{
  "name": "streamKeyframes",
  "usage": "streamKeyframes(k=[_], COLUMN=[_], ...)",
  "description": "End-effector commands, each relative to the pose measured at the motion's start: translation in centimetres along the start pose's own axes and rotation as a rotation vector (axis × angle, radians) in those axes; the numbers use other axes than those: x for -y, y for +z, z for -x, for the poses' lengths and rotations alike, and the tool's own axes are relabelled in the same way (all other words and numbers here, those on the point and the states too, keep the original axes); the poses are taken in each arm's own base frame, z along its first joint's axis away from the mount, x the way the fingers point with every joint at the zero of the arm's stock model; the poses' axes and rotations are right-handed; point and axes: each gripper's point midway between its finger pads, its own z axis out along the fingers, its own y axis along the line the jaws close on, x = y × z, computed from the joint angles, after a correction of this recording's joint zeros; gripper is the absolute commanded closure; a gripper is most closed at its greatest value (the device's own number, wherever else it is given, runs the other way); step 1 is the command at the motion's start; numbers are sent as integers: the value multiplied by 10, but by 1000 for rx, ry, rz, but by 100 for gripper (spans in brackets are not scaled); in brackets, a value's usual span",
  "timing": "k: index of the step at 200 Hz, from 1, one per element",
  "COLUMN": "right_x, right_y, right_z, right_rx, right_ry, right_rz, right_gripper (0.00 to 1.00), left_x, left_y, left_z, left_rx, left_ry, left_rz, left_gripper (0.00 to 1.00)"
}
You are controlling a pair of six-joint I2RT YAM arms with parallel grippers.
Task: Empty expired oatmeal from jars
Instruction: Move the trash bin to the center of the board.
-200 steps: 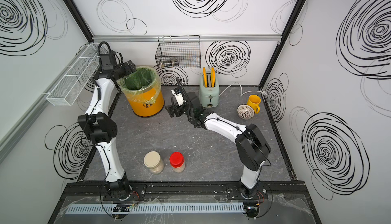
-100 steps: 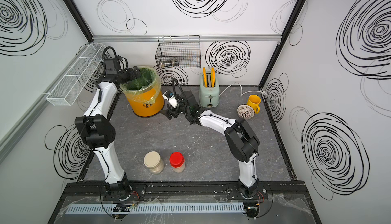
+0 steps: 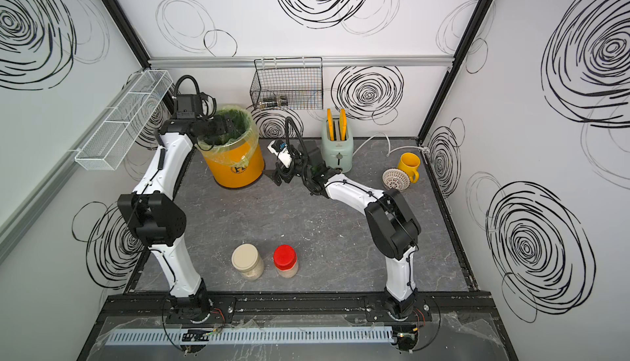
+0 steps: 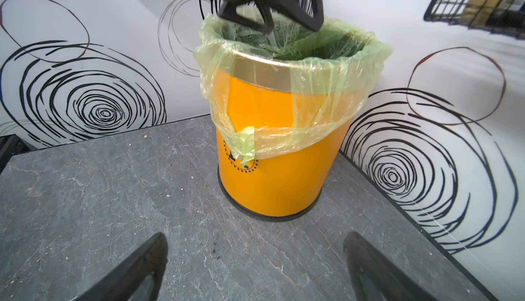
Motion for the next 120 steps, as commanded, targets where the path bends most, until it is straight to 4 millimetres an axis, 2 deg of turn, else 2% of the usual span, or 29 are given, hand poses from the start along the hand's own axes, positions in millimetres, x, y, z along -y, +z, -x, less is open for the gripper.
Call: streamKeyframes(k=[1, 19, 36, 62, 87, 103, 120], right_x=[-2, -1, -1, 3, 5, 5, 4], right_y=[-13, -20, -28, -43, -61, -69, -76], right_z=[17, 19, 22, 35, 50, 50, 50], right_rx=[25, 26, 27, 44, 90, 98, 108], right_ry=[-9, -6, -6, -14, -5, -2, -2], right_rz=[1, -1, 2, -7, -9, -19, -30], right_gripper=[2, 2, 2, 2, 2, 2, 2], left_x=[29, 48, 62, 67, 60, 61, 72], left_y=[-59, -76, -77, -61, -43, -31, -18], left_z=[32, 19, -2, -23, -24, -31, -51], left_rx=[123, 125, 101, 35, -9, -49, -107], left_ry=[159, 287, 402, 505, 529, 536, 556], left_rz=[-19, -61, -113, -101, -53, -46, -60], left_gripper=[3, 2, 1, 10, 14, 21, 26])
